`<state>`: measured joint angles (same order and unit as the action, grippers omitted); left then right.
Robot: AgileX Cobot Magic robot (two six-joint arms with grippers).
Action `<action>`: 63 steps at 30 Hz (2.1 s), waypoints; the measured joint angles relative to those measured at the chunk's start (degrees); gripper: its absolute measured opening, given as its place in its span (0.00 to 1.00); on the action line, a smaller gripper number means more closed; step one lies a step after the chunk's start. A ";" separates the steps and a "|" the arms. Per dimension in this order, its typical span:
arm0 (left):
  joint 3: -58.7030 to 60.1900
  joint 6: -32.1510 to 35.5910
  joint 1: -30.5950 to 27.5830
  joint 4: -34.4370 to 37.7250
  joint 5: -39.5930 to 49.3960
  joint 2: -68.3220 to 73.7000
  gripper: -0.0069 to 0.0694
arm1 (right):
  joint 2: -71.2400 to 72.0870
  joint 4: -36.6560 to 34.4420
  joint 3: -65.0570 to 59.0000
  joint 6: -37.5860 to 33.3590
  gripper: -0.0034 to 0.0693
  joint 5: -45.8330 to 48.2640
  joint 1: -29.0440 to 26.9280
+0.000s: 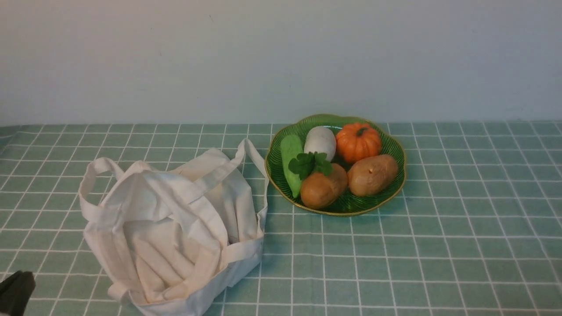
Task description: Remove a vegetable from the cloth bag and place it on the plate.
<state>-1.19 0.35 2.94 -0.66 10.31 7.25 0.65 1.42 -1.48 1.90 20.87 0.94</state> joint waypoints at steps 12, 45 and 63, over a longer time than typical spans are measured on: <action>2.85 -0.85 -0.96 0.20 10.87 -7.83 0.08 | 0.00 0.00 0.00 0.00 0.02 0.00 0.00; 2.85 -0.89 1.71 0.20 11.31 -7.83 0.08 | 0.00 0.00 0.00 0.00 0.02 0.00 0.00; 2.85 -0.89 1.71 0.20 11.35 -7.83 0.08 | 0.00 0.00 0.00 0.00 0.02 0.00 0.00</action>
<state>1.66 -0.54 4.65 -0.46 21.66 -0.58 0.65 1.42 -1.48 1.90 20.87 0.94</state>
